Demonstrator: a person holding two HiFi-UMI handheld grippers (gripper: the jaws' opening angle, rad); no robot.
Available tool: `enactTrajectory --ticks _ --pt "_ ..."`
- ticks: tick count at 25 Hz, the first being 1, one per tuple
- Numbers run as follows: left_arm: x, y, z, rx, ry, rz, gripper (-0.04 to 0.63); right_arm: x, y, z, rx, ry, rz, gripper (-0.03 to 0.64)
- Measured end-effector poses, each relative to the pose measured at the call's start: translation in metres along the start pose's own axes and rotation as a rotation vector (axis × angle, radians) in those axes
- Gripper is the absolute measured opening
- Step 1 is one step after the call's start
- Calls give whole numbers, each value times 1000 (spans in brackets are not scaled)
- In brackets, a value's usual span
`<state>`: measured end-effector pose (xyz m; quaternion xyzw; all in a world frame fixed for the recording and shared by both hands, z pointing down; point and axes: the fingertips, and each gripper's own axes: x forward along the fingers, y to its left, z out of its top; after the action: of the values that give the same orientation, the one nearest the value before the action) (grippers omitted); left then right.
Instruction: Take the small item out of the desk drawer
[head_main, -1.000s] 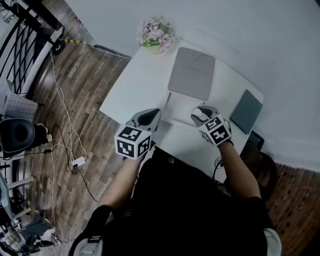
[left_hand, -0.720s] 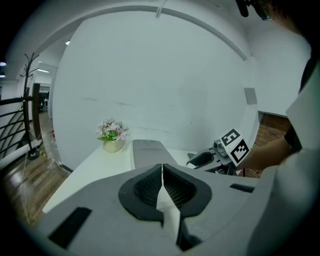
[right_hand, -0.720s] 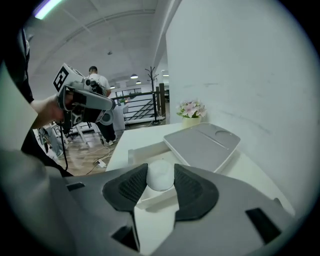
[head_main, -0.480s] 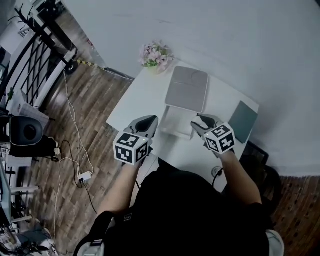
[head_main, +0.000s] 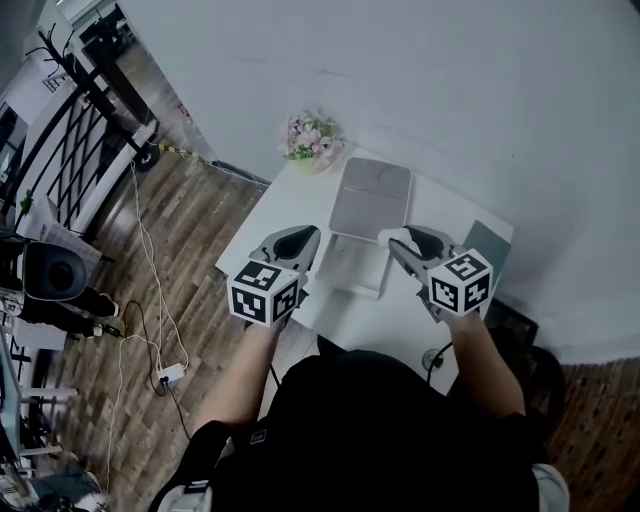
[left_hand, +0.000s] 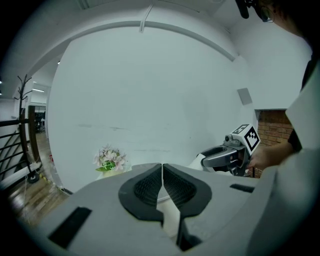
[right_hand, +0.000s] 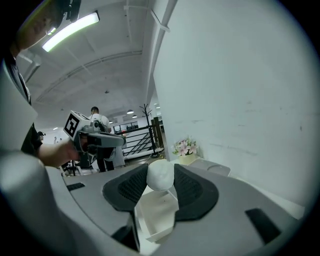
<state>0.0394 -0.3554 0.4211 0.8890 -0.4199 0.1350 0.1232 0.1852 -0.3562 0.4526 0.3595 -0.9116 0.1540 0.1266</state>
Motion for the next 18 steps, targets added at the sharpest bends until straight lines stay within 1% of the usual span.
enactTrajectory --ticks 5,8,12,15,18 --pt "2 -1 19 18 -34 -1 17 -18 9 43 -11 -126 -4 164" --pt "4 -3 25 21 -45 -2 17 -29 17 63 -27 -192 16 161" --pt "4 -5 35 19 -64 -9 17 -42 25 83 -27 -268 45 161" --pt "0 -4 42 25 -84 -1 17 -52 29 93 -21 -316 56 161" --pt "-7 -6 44 31 -92 5 17 -69 36 104 -24 -397 77 160"
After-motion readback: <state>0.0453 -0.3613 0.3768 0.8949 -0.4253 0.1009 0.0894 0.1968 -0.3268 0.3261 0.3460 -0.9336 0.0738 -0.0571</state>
